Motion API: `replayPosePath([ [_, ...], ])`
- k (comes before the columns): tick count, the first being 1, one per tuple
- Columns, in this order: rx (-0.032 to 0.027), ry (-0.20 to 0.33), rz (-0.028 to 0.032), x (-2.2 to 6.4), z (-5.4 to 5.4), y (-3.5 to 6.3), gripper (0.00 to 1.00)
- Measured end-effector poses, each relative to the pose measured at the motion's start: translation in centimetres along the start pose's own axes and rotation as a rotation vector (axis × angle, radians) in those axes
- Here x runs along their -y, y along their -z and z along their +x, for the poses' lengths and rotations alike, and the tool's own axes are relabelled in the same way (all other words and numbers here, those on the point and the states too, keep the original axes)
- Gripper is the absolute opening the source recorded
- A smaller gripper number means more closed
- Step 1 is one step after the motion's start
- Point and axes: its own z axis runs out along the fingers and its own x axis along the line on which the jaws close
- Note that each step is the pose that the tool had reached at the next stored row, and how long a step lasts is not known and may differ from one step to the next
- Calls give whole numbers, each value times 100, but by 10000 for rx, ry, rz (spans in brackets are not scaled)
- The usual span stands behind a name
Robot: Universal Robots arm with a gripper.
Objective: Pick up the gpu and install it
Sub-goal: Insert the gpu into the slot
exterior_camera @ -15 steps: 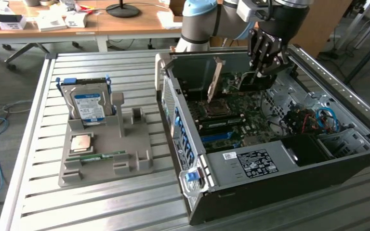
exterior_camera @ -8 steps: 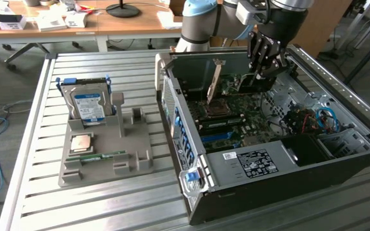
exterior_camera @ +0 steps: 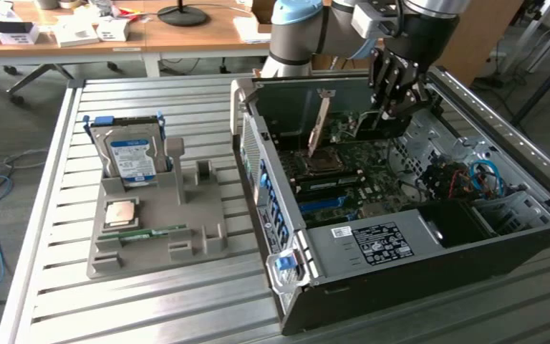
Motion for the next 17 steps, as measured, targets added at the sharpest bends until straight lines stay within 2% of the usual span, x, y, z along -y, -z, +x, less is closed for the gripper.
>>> replayPosePath([
  [17,-2,1,1,-9,23,-115,26],
])
